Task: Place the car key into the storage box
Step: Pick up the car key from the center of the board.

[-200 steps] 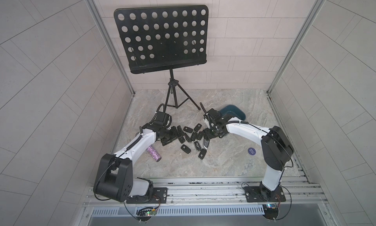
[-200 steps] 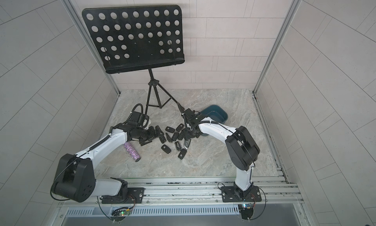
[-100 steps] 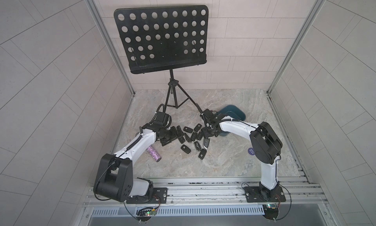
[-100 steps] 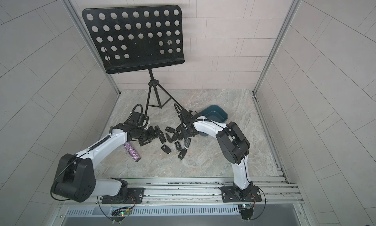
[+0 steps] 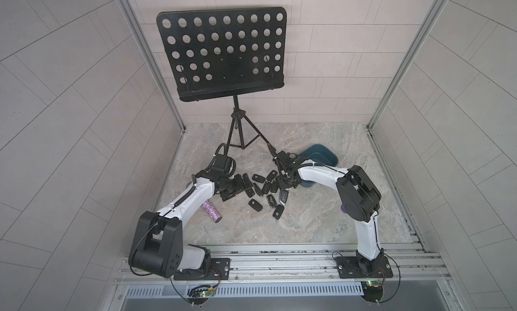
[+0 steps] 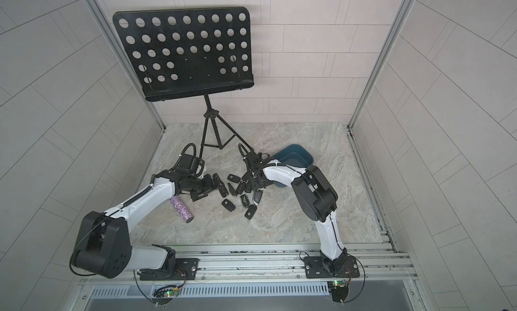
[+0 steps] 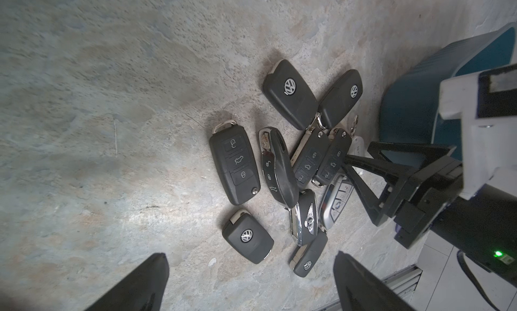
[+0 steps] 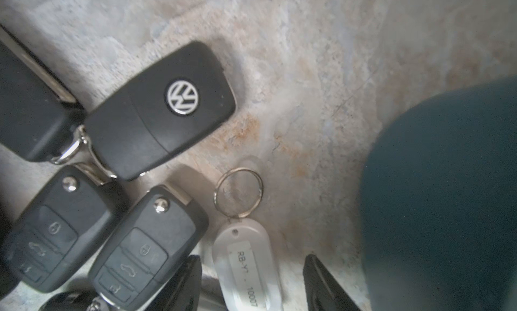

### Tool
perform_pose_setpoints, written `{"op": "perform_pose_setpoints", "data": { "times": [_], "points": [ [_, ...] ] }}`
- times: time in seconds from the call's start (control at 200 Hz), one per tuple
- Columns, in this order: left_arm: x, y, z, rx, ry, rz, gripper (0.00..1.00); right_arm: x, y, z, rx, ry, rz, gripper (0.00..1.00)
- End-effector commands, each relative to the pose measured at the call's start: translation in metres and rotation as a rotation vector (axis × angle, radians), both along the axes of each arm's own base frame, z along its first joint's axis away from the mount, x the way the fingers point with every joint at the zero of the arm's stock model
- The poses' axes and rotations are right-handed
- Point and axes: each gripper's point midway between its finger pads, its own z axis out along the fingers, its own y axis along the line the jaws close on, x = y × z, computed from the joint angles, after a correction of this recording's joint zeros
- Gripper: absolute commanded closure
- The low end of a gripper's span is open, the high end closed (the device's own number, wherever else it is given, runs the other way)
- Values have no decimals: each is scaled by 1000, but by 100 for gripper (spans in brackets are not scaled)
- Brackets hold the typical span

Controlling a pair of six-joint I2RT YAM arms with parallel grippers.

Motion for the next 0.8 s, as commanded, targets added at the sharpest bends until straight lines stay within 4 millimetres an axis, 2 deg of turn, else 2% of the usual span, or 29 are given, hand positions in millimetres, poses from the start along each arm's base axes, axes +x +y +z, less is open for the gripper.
{"op": "perform_pose_setpoints", "data": {
  "times": [0.0, 0.19, 0.5, 0.65, 0.796],
  "points": [
    [-6, 3, -5, 23, 24, 7, 0, 2, 1, -7, -22, 3, -12, 39],
    [-6, 4, -5, 28, 25, 9, 0, 1, 0, -15, -28, 20, -17, 42],
    [-5, 5, -6, 32, 27, 17, 0, -6, -3, -19, -27, 41, -26, 57],
    [-4, 5, -7, 31, 30, 21, 0, -5, -2, -17, -18, 37, -24, 62],
    [-2, 5, -7, 32, 29, 26, 0, -2, 2, -6, 0, 18, -17, 65]
  ]
}}
